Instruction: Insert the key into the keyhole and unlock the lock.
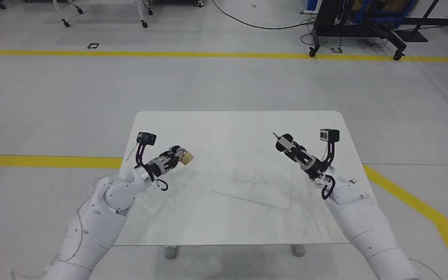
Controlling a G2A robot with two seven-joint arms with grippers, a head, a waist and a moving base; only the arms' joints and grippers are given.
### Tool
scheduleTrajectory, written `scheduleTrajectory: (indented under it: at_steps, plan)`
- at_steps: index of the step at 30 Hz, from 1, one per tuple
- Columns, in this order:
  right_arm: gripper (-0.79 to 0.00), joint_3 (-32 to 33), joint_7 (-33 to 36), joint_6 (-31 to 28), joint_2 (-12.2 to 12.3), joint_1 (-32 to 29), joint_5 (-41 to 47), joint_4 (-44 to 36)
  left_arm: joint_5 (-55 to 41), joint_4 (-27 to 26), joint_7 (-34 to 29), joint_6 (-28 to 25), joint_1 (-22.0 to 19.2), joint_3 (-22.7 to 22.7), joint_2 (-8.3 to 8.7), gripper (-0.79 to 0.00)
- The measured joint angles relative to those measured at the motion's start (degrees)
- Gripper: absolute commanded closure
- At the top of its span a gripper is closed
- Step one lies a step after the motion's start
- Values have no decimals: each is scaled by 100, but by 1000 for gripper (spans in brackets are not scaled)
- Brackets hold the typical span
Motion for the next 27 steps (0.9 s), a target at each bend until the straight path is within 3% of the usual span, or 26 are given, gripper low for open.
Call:
scheduleTrajectory:
  at_steps: [2,10,13,21,24,27]
  plan:
    - [0,0,0,0,0,0,0,0,-401,2,39,-58,31,-45,1,0]
    - [0,0,0,0,0,0,0,0,-430,-57,-48,23,92,-6,-21,0]
    - [0,-82,-113,209,-27,-45,-78,-29,-1686,0,-577,16,118,20,-78,0]
    - [0,-1040,-291,575,-383,403,523,422,-6346,913,-2294,277,-313,219,-345,0]
    - [0,-1260,-306,471,-490,598,698,682,-6817,871,-2112,266,-304,212,-338,0]
    - [0,-1253,-305,469,-487,595,690,679,-6201,871,-2088,265,-303,211,-338,0]
